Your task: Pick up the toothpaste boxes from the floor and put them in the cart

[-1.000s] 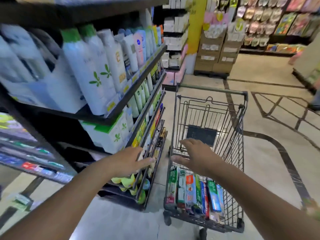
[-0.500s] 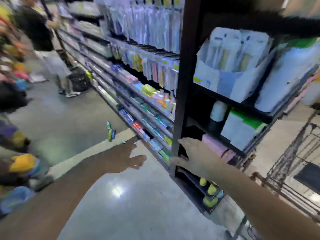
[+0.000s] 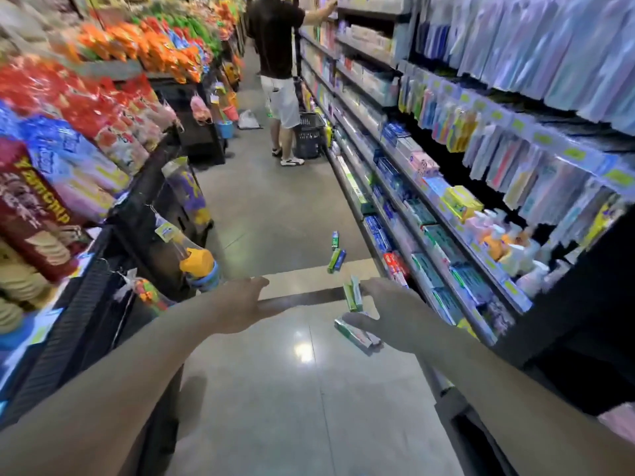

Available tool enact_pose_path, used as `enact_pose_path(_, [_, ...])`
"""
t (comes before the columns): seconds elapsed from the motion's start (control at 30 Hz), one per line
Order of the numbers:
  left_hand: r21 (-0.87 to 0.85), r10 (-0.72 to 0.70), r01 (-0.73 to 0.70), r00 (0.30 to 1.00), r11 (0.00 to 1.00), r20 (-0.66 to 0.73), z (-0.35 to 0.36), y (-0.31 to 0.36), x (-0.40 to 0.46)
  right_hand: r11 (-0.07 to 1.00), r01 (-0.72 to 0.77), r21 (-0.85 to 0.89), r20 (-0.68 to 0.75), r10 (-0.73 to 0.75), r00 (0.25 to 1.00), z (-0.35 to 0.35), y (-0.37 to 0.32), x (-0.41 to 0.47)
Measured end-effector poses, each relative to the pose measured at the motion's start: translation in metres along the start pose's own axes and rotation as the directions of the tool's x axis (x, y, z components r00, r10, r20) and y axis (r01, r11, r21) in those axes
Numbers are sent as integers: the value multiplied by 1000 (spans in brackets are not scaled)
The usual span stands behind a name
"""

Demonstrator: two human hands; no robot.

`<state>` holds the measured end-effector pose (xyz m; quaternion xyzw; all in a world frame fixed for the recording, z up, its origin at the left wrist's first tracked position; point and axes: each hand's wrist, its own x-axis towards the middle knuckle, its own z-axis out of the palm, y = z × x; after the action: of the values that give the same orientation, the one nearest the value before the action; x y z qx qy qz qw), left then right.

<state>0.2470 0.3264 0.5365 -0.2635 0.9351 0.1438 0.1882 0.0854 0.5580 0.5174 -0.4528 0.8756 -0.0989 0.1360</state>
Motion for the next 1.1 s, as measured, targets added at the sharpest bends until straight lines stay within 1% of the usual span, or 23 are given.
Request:
enact_pose_path(0.1, [-84,-39,37,999,996,-16,-32,-6,35,1000,13,-10,48,-13,999,-19,14,57])
enact_pose_path(0.17, [-97,-70,63,996,993,-64,-51,-12,60,998,41,-38,44,-39,998,-31,19,99])
enact_pose_path(0.23, [-118,-106,93,989,989,-107,-66,-20,83,997,80,-18,40,-80,996,-38,24,139])
enact_pose_path(0.33, [-164,-118,101,988,981,-99,-82,-38,113,993,117,-15,56,-116,992,-44,17,195])
enact_pose_path(0.47, [-148,-190,177,978,973,-85,-102,-80,167,988,149,-31,86,-146,986,-37,5,277])
enact_pose_path(0.57, [-117,-206,196,975,974,-79,-120,-119,219,986,153,-64,102,-146,984,-29,-2,347])
enact_pose_path(0.67, [-85,-207,202,977,976,-55,-144,-157,280,989,133,-67,105,-125,987,-29,-10,419])
enact_pose_path(0.8, [59,-187,187,982,981,-10,-190,-195,365,990,74,-122,101,-62,993,-42,-15,508])
enact_pose_path(0.9, [141,-144,143,990,980,-1,-223,-214,434,992,18,-123,48,-13,999,-50,-9,566])
enact_pose_path(1.0, [155,-73,70,997,986,19,-248,-224,499,987,-33,-156,67,44,997,-54,10,614])
enact_pose_path(1.1, [145,-24,17,999,989,48,-266,-230,568,983,-122,-138,100,137,986,-54,39,663])
